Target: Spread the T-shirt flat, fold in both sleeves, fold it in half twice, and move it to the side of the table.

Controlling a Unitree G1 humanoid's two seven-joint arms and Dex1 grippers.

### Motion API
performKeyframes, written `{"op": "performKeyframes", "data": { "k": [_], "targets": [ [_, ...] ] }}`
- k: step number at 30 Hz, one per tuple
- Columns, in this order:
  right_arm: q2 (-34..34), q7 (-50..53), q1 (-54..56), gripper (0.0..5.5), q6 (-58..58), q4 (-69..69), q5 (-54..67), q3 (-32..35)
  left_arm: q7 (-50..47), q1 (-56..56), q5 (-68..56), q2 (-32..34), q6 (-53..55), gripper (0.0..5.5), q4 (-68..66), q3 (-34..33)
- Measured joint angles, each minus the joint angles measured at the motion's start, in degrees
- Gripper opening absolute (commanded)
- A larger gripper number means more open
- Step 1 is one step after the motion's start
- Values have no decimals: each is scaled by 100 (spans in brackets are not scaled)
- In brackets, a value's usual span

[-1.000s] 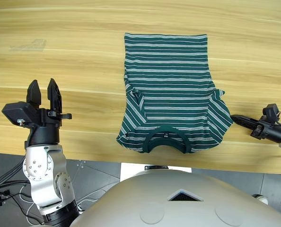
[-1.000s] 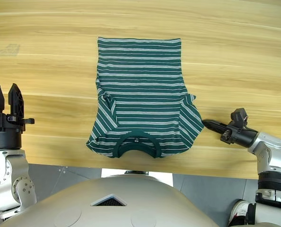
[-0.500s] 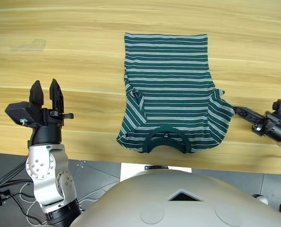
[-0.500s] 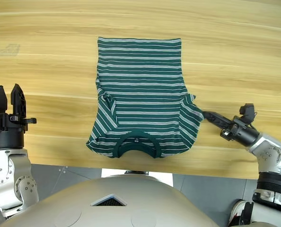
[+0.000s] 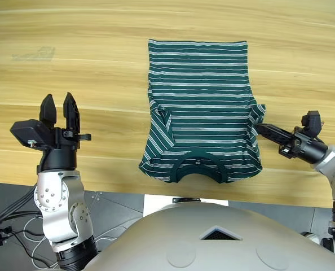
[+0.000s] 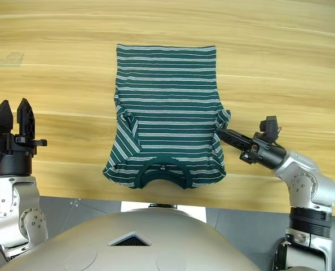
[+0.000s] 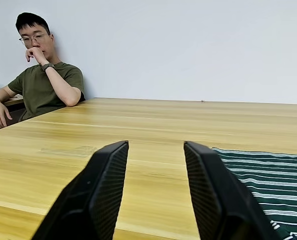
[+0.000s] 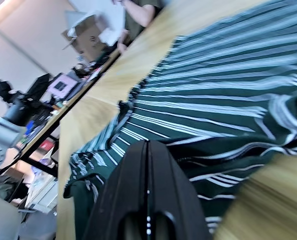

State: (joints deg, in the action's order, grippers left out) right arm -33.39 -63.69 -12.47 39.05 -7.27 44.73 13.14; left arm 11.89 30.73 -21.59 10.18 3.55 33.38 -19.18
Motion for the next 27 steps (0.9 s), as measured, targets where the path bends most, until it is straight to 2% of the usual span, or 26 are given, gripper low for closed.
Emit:
{"op": "performKeyframes", "data": {
  "k": [4,9,13,17,23,26,27],
  "targets": [
    [68,46,-35,3,-139,-466,-119,-305,23,-3,12,1,-8,208,-25,13],
    [185,1180,-84,3,-1073,-550,-1996,-1396,78,4,192,6,-118,208,-62,132],
    [382,1750,-96,3,-1368,-571,-2569,-1751,111,21,359,22,-146,208,-62,211],
    [391,1539,-145,68,-1235,-784,-2184,-1767,120,69,405,21,-211,208,-64,233],
    [203,578,-370,175,-591,-1278,-720,-1482,213,68,416,33,-237,208,-113,269],
    [65,336,-488,234,-463,-1410,-454,-1459,255,67,475,78,-238,208,-125,308],
    [66,345,-499,234,-550,-1386,-505,-1460,287,67,570,111,-238,208,-132,361]
  ]
}}
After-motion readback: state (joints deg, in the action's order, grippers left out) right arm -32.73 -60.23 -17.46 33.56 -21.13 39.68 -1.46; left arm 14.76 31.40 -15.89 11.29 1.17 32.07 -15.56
